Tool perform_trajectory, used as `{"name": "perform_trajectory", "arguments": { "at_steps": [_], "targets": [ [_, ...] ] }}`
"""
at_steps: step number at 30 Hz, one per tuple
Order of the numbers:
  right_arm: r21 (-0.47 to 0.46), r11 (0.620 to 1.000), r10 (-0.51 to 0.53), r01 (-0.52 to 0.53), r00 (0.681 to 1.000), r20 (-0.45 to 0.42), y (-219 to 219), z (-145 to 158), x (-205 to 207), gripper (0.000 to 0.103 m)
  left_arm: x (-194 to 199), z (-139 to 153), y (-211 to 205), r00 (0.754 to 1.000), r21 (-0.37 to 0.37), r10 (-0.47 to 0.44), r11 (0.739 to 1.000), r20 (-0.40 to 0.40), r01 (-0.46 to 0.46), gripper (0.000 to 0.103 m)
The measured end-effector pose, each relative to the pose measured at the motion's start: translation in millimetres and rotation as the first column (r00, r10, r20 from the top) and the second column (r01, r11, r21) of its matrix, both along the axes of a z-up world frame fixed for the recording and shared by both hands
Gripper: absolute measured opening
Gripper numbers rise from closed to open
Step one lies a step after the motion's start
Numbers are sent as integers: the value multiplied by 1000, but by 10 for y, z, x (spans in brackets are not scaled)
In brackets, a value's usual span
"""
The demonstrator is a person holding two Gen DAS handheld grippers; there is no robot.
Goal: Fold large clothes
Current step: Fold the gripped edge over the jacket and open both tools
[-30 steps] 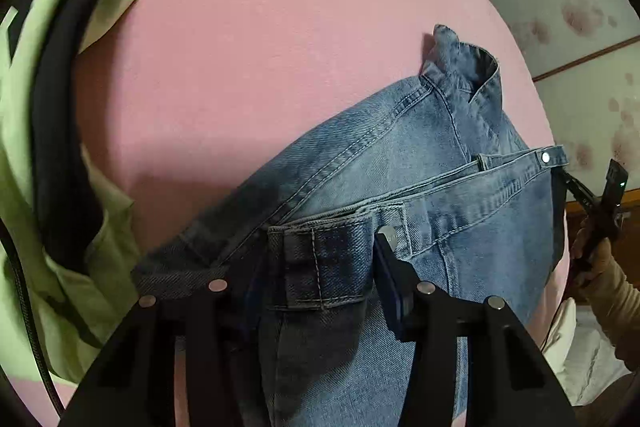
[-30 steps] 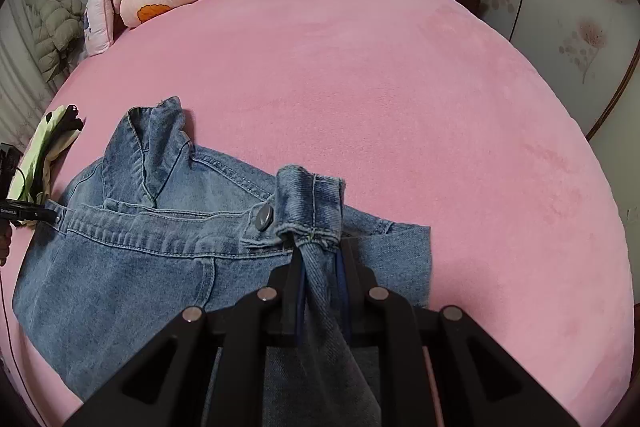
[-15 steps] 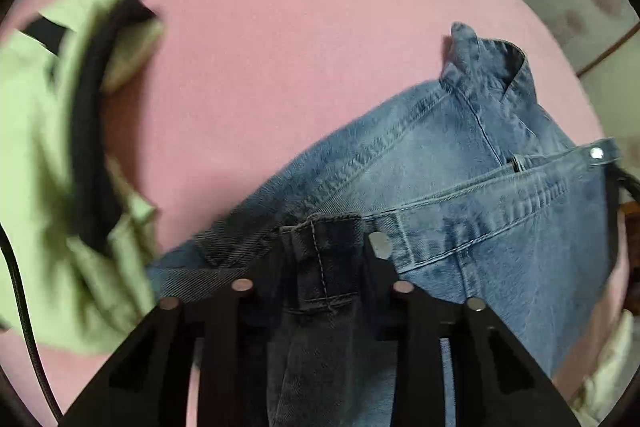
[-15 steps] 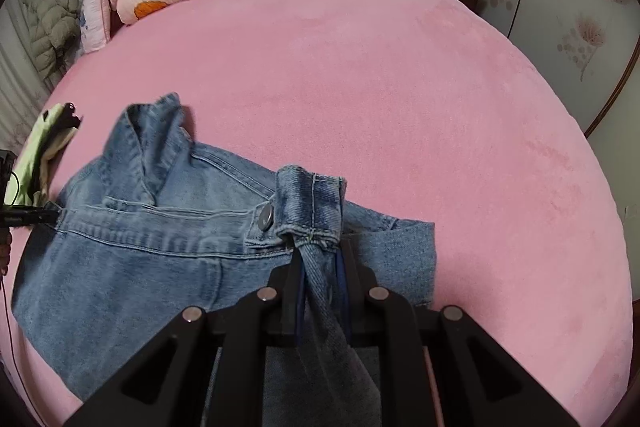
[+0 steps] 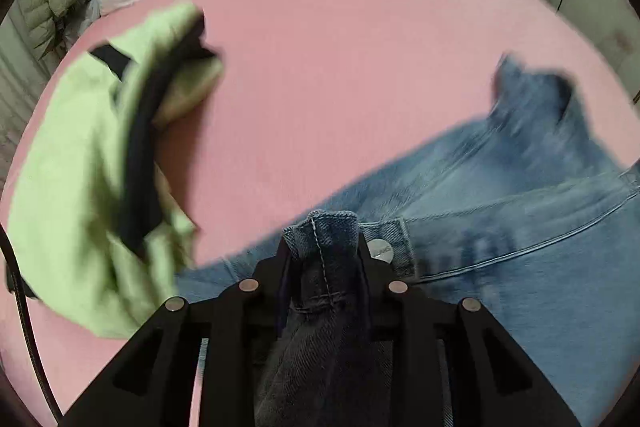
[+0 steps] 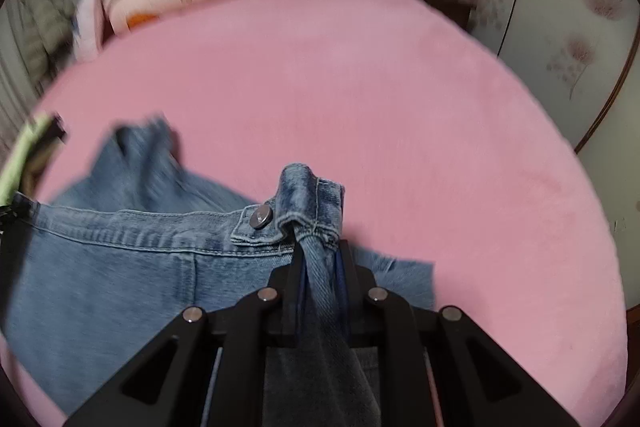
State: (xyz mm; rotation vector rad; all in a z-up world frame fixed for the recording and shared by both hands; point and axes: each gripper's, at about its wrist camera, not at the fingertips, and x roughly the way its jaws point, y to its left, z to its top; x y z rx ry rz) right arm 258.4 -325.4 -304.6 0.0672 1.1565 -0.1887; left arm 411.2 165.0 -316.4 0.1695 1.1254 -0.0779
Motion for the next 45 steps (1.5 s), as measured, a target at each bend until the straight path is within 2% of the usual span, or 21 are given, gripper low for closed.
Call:
{"name": "perform_trajectory", "arguments": {
  "at_steps": [1, 3, 6, 8, 10, 12, 15, 16, 18, 21, 23, 25, 28, 29, 30, 31, 32, 34, 36, 40, 45],
  "targets": [
    [-19, 1000, 12, -12, 1000, -27, 18, -123, 3, 15, -6, -54, -4, 1000, 5, 11, 1000, 26, -11, 30],
    [-11, 1000, -4, 4, 1000, -25, -3, -176, -5, 18, 8, -58, 36, 997, 0, 60, 998, 47, -60, 47],
    [33, 998, -53, 55, 998, -44, -98, -87, 13, 24, 65, 29, 172, 990, -44, 141, 989, 8, -141, 64],
    [23, 997, -77, 78, 996, -46, -118, 63, -2, 26, 71, 162, 220, 983, -34, 182, 983, -12, -182, 65],
    [35, 996, -88, 88, 996, 9, -49, 343, -71, 26, -26, 414, 203, 978, -33, 206, 978, 38, -205, 65],
    [104, 990, -107, 98, 990, 93, 75, 637, -222, 27, -239, 689, 132, 971, -55, 212, 977, 111, -207, 68],
    [209, 976, -103, 67, 980, 170, 365, 820, -450, 37, -637, 892, -23, 959, -78, 227, 973, 168, -217, 74],
    [235, 971, -84, 40, 980, 181, 508, 831, -523, 38, -773, 906, -76, 955, -67, 234, 972, 181, -226, 74],
    [231, 972, -4, -33, 988, 156, 829, 753, -607, 38, -1043, 830, -190, 949, -17, 244, 969, 199, -245, 74],
    [124, 984, 122, -131, 989, 78, 1227, 515, -768, 38, -1374, 564, -243, 943, 100, 270, 951, 196, -294, 74],
    [32, 987, 158, -160, 986, 59, 1312, 388, -849, 38, -1476, 329, -177, 936, 190, 305, 922, 176, -336, 74],
    [-46, 991, 129, -127, 991, 46, 1161, 290, -969, 37, -1514, 188, -10, 926, 204, 347, 905, 151, -373, 74],
    [-156, 988, -15, 14, 1000, 0, 643, 146, -1103, 37, -1566, 122, 207, 899, 117, 414, 895, 143, -430, 79],
    [-171, 983, -67, 66, 998, -4, 420, 116, -1179, 32, -1553, 100, 252, 895, 106, 426, 892, 133, -440, 80],
    [-136, 986, -93, 92, 996, 1, 219, 102, -1254, 26, -1545, 73, 304, 890, 96, 440, 887, 123, -452, 81],
    [-121, 987, -110, 109, 994, 1, 114, 103, -1306, 15, -1541, 46, 359, 885, 71, 453, 884, 109, -462, 82],
    [-142, 981, -136, 132, 991, -18, -12, 86, -1343, 33, -1531, 27, 394, 883, 55, 459, 883, 100, -466, 83],
    [-121, 979, -165, 161, 986, -17, -165, 94, -1392, 53, -1515, 18, 425, 882, 39, 463, 883, 88, -467, 84],
    [-47, 978, -205, 203, 978, -33, -273, 103, -1390, 53, -1503, 25, 400, 890, 57, 447, 890, 87, -452, 84],
    [-96, 978, -192, 188, 981, -34, -134, 175, -1345, 51, -1439, 101, 356, 899, 87, 434, 895, 61, -438, 84],
    [-16, 977, -215, 215, 976, -42, -52, 359, -1336, 49, -1411, 369, 340, 900, 116, 435, 894, 8, -433, 84]
  ]
}}
